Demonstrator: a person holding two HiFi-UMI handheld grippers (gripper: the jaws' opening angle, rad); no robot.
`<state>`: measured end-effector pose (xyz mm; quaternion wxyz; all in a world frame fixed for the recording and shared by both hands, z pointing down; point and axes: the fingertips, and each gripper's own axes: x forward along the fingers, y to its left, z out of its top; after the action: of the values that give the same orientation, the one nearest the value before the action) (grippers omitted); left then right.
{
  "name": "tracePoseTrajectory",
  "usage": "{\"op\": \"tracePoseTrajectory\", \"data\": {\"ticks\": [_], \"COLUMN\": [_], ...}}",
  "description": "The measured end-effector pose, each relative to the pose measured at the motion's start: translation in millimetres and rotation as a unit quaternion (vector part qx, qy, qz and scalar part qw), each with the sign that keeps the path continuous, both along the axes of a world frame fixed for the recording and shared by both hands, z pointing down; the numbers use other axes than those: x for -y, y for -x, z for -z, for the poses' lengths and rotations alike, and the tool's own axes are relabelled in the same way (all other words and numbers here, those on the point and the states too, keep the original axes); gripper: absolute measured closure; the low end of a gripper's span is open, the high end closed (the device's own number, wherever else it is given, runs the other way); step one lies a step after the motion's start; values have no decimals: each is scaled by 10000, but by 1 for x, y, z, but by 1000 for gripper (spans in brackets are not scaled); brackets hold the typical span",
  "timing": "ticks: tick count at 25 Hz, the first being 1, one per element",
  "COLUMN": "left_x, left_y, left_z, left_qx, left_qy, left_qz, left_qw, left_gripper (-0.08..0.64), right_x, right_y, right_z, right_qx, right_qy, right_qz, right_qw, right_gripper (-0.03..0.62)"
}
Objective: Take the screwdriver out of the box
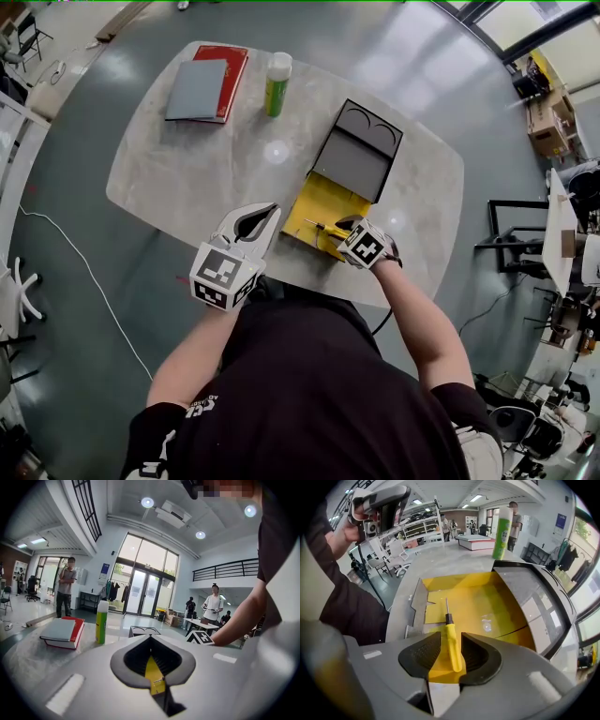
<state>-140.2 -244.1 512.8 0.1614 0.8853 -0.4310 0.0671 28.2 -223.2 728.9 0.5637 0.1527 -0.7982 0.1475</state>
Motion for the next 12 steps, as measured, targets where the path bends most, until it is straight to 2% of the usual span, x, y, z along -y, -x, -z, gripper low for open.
{"op": "tracePoseTrajectory", "data": {"ticks": [8, 12], "left_x": [4, 5], "left_y": [4, 7], "left_z": [-3, -2], "left_qx": [-48, -67], "left_qy": [45, 47], "left_qz": [76, 123], "left_qw": [9999, 9999], "left_gripper": [558, 558], "right_x": [-3, -3], "right_y": [-2, -2], "right_z": [-18, -19], "right_qx": [-693, -878], "right_qy": [98, 144], "right_qz": [491, 595], "right_qw": [9963, 9943], "right_gripper": [443, 461]}}
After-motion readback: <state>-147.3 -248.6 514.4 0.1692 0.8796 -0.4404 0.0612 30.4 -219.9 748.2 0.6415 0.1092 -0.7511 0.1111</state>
